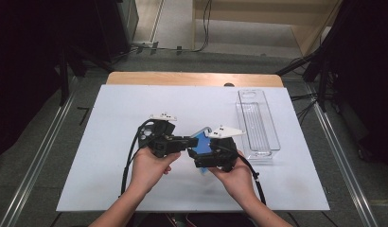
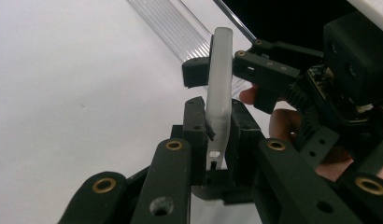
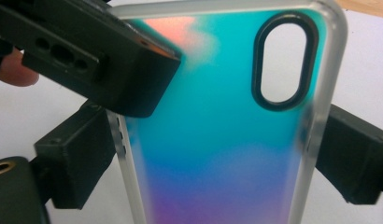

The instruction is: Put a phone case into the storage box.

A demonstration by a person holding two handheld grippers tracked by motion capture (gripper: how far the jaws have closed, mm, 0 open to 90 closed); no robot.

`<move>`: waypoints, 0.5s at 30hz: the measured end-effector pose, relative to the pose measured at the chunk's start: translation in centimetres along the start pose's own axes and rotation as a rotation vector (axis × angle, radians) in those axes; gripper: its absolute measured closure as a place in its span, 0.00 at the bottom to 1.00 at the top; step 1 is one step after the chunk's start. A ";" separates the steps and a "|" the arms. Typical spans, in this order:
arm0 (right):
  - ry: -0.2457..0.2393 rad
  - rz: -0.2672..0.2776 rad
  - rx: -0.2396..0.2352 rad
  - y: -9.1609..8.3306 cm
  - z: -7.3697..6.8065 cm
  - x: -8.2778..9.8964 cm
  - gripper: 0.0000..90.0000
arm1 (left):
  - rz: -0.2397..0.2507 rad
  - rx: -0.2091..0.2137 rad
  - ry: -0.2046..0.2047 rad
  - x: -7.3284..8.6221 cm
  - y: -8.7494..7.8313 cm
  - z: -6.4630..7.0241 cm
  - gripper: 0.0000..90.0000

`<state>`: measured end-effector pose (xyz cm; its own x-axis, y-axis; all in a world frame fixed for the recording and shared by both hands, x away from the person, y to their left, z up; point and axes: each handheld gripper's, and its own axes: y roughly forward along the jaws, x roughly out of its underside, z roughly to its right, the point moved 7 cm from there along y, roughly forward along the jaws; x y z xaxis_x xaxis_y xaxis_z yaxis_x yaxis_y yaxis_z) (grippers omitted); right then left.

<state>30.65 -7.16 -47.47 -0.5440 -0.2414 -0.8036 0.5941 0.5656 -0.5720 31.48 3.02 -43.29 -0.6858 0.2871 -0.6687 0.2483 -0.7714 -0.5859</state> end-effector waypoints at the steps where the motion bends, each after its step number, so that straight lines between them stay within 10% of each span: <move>1: 0.000 0.000 0.000 0.0 0.0 0.0 0.15 | -0.001 0.002 -0.001 0.0 0.0 0.0 0.90; 15: -0.014 -0.013 -0.001 -0.2 0.1 -0.1 0.17 | 0.020 0.030 -0.001 -0.3 -0.4 0.0 0.80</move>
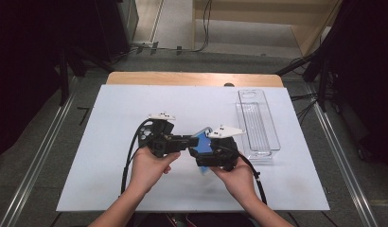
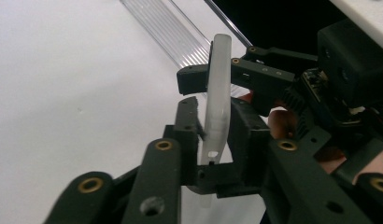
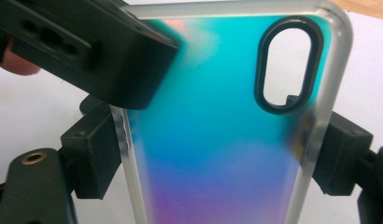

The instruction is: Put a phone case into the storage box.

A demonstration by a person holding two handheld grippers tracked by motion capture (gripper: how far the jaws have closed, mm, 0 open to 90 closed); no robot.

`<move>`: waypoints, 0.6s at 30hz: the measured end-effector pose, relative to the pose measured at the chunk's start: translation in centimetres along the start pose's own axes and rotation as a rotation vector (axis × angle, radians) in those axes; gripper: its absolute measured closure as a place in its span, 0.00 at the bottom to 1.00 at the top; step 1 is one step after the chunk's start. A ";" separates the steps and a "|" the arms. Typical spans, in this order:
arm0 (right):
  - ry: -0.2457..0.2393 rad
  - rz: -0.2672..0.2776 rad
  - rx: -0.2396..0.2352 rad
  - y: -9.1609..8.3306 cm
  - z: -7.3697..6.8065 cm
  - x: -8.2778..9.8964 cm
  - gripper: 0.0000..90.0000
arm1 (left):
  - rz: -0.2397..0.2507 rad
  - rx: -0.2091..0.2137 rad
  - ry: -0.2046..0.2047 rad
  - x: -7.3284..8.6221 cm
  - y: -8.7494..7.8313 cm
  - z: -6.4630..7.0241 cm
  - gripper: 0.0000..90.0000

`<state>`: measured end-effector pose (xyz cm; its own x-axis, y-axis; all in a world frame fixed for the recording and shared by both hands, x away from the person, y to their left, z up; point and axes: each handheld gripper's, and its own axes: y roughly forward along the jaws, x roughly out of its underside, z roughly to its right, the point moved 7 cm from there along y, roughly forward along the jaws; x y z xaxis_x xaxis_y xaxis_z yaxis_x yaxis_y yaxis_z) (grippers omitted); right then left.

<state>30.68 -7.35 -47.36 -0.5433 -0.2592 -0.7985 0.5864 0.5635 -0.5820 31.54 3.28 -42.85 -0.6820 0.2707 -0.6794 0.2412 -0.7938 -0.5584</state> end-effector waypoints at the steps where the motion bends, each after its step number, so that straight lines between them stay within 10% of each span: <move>1: 0.000 -0.001 -0.003 0.0 0.1 0.0 0.17 | -0.004 0.004 0.001 0.0 -0.1 0.0 0.76; 18: 0.061 0.010 -0.014 -1.0 2.5 -0.1 0.17 | -0.022 0.054 0.043 0.3 -1.3 0.1 0.38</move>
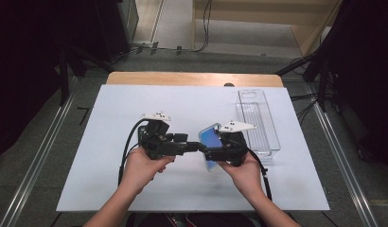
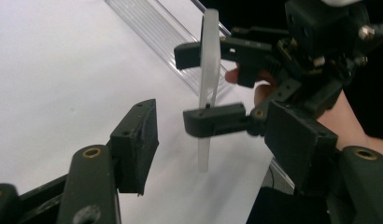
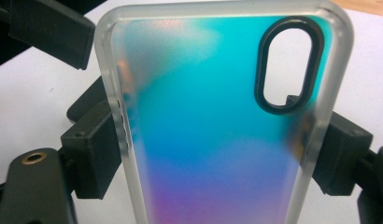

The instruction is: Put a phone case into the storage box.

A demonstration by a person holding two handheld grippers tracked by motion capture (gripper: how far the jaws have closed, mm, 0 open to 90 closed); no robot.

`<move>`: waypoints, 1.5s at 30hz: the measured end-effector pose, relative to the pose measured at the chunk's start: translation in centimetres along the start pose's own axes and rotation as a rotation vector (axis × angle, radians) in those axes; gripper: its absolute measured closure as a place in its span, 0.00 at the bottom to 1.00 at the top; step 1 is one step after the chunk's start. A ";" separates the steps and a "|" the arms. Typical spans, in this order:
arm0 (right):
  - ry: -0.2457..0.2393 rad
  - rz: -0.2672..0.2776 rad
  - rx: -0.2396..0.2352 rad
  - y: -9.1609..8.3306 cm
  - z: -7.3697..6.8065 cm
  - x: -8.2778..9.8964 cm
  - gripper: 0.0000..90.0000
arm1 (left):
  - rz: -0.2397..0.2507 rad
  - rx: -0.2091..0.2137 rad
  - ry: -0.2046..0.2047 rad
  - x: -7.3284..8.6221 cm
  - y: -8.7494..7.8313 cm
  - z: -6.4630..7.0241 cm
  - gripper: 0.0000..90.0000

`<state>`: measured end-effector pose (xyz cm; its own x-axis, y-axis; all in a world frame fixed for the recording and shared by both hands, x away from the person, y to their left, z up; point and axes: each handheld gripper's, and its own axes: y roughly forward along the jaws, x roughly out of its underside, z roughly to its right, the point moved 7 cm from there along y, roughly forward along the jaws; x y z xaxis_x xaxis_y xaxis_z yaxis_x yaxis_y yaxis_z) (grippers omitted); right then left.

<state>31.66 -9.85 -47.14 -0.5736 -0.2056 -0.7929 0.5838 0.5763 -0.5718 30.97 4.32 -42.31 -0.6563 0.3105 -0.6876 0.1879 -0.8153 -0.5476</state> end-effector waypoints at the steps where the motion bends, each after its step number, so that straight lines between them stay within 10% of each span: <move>1: 0.002 0.000 -0.016 0.0 0.0 0.0 0.17 | -0.011 0.008 0.017 0.2 -0.1 -0.1 0.35; 10: -0.020 -0.015 -0.095 -0.6 0.4 -0.1 0.17 | -0.074 0.060 0.096 1.2 -0.3 -0.5 0.35; 23: -0.070 -0.024 -0.221 -1.6 0.1 -0.4 0.17 | -0.136 0.031 0.250 3.5 -0.2 -2.1 0.35; 45: -0.054 -0.030 -0.266 -3.9 2.0 -1.4 0.17 | -0.140 -0.013 0.207 7.3 -2.2 -5.4 0.35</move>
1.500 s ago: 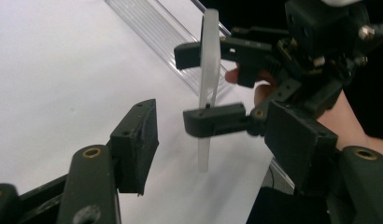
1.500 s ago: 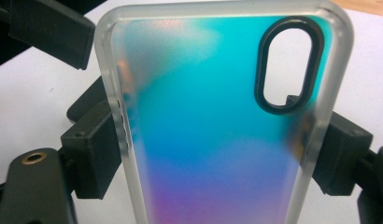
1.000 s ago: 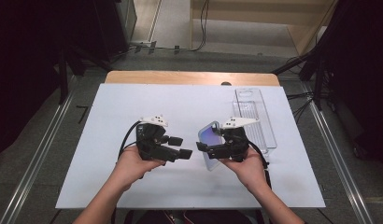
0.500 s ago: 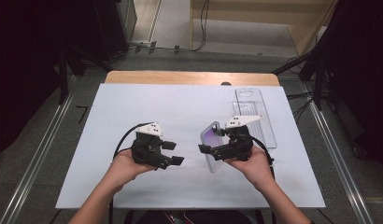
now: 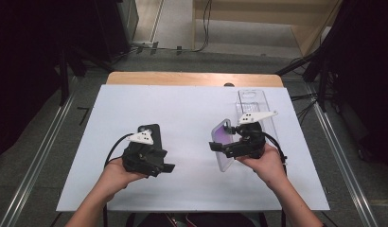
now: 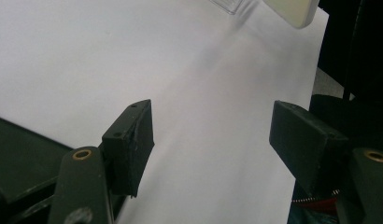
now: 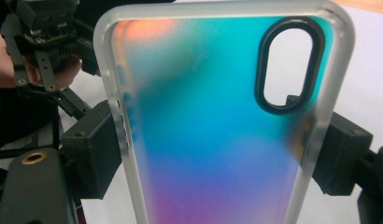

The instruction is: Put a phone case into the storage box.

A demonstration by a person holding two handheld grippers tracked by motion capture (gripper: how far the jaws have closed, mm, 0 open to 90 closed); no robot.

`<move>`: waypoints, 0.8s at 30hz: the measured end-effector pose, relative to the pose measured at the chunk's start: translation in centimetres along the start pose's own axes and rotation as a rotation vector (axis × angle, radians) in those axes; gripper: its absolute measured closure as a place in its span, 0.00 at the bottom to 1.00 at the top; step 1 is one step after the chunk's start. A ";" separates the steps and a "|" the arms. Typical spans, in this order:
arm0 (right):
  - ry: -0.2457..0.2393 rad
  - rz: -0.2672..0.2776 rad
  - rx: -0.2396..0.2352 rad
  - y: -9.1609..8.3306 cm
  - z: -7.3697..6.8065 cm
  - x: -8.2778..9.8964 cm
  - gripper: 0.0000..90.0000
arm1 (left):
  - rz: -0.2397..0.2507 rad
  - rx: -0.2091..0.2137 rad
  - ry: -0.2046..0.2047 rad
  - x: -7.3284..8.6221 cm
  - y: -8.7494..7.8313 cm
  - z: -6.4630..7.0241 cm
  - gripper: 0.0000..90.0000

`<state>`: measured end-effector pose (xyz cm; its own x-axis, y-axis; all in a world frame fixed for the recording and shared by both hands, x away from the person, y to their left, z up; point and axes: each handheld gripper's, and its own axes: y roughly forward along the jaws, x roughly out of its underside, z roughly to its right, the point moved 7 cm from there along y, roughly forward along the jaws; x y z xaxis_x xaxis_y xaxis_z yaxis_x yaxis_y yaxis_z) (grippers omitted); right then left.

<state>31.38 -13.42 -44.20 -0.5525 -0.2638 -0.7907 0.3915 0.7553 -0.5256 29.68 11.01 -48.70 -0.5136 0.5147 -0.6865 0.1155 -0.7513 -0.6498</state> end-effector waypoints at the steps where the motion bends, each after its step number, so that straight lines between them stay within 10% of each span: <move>1: 0.002 0.002 -0.002 -0.2 0.1 -0.1 0.17 | 0.000 0.000 0.000 0.0 0.0 0.0 0.35; 24: 0.066 0.081 0.116 -4.4 3.4 -2.5 0.17 | 0.026 -0.063 -0.047 2.0 -2.0 -0.1 0.35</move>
<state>33.53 -18.13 -40.93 -0.5612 -0.1619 -0.8117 0.5171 0.6972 -0.4966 28.52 13.54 -48.81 -0.5490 0.4741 -0.6884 0.1816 -0.7363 -0.6519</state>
